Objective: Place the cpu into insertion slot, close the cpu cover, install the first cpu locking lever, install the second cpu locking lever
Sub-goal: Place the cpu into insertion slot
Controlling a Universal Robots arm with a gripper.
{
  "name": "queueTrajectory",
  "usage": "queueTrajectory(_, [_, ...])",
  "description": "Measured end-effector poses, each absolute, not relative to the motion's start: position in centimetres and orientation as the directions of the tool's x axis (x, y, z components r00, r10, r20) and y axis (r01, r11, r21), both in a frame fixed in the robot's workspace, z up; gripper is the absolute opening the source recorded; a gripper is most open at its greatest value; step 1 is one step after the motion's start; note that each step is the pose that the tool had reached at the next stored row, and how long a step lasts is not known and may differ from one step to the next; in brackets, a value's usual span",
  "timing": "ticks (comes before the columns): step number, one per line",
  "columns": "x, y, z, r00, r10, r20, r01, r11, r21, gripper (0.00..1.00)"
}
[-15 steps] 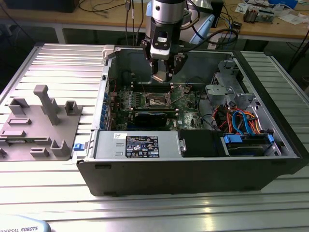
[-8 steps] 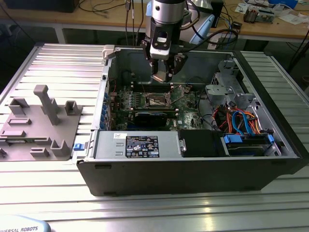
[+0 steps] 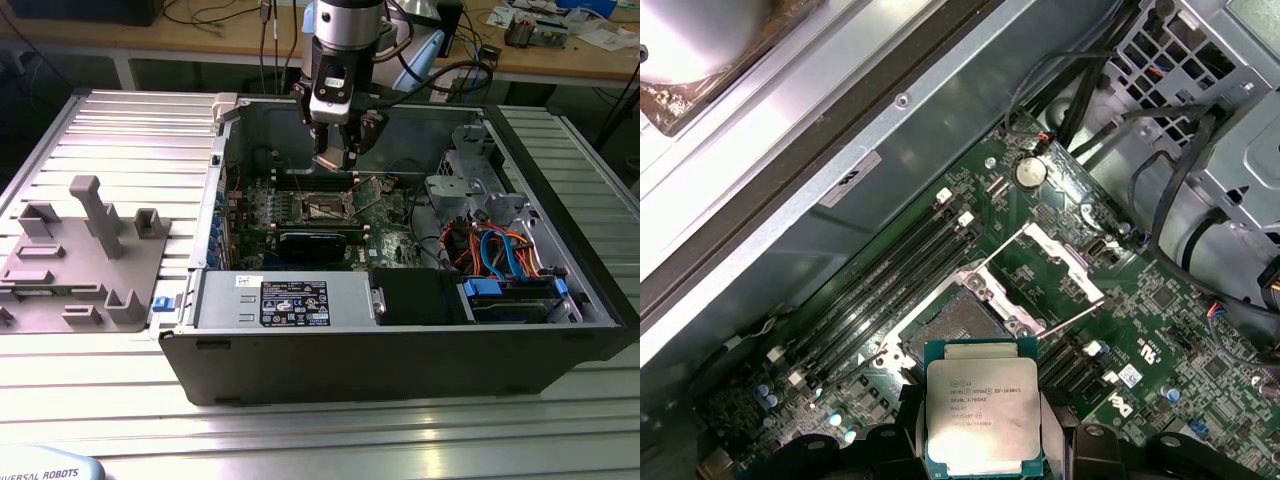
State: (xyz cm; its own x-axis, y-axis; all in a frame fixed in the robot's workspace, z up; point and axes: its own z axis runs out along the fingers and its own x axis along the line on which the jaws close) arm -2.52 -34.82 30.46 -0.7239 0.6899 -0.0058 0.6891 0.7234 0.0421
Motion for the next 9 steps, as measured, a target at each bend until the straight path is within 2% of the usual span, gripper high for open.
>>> queueTrajectory(9, [-2.52,-34.82,30.43,-0.707,0.708,-0.006,0.707,0.706,0.042,0.54])
